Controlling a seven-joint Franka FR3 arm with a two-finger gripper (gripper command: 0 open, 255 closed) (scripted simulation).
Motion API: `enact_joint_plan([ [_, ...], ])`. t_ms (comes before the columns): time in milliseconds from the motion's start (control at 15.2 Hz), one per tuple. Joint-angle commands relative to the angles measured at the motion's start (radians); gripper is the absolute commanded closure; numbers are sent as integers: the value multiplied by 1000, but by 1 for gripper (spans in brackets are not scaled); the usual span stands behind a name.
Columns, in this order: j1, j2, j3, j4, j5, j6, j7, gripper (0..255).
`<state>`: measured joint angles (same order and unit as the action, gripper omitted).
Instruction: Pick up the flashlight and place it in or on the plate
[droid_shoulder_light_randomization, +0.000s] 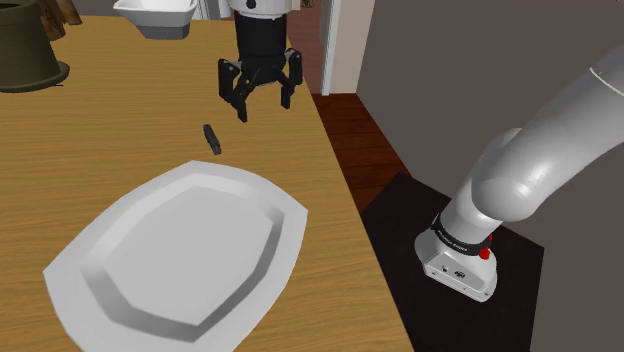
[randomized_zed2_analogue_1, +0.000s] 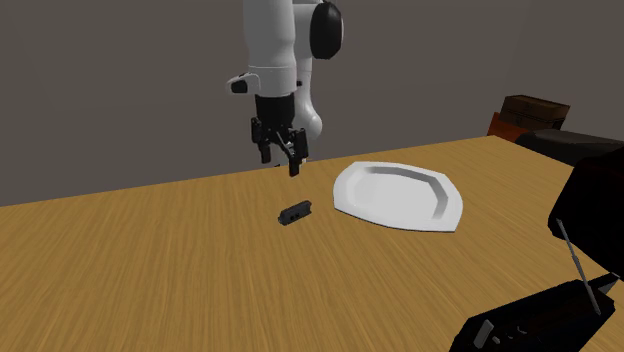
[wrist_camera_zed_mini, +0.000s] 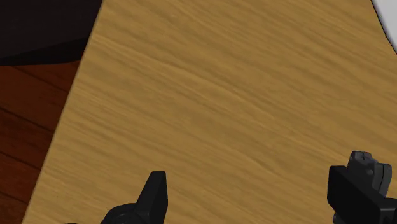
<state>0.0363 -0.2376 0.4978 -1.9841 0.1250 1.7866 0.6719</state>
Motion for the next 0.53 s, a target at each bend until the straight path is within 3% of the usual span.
enact_joint_plan([
  [0,1,80,37,67,-29,11,71,0],
  [396,48,333,113,288,-162,13,276,0],
  [462,49,334,110,275,-162,26,276,0],
])
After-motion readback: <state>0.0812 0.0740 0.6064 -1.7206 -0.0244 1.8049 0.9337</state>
